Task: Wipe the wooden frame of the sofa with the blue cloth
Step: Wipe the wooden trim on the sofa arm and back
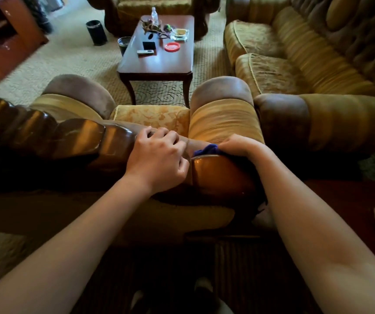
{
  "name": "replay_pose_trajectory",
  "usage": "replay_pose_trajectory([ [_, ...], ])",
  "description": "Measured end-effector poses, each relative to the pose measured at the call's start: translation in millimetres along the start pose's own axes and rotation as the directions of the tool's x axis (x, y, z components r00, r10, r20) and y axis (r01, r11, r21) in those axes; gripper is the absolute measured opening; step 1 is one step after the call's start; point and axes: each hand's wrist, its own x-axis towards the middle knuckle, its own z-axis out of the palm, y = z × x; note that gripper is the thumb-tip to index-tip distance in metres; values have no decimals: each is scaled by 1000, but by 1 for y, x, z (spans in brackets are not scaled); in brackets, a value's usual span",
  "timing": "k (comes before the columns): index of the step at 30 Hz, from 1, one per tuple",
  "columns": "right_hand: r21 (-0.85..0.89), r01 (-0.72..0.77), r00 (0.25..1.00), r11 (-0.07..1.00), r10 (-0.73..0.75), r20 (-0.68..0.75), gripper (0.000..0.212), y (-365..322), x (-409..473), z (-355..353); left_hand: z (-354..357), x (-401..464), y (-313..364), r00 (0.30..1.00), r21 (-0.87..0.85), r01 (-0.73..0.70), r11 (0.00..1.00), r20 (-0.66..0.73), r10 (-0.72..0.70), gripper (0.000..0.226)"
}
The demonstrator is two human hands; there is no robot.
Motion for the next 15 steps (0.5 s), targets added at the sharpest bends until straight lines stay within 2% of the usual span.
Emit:
replay_pose_trajectory([
  [1, 44, 7, 1000, 999, -7, -5, 24, 8, -2, -1, 0, 0, 0, 1000, -10, 8, 1000, -9, -8, 49],
  [3, 94, 39, 999, 995, -37, -17, 31, 12, -10, 2, -1, 0, 1, 999, -26, 25, 999, -25, -25, 51],
  [5, 70, 94, 995, 993, -91, -40, 35, 5, -10, 7, -1, 0, 2, 998, -45, 43, 998, -37, -44, 53],
  [8, 19, 264, 965, 964, -264, -2, 30, -31, -9, 16, -3, 0, 1, 998, -62, 44, 997, -32, -46, 63],
  [10, 77, 355, 934, 932, -357, 25, 27, -56, -13, 23, -4, -1, 0, 999, -58, 40, 998, -22, -41, 68],
  [12, 180, 394, 918, 901, -394, -39, 27, -64, -15, 28, -4, -1, 0, 999, -62, 39, 997, -28, -41, 69],
  [15, 354, 405, 910, 843, -332, -249, 30, -56, -29, 34, -3, -2, 1, 997, -103, 44, 994, -61, -51, 66],
])
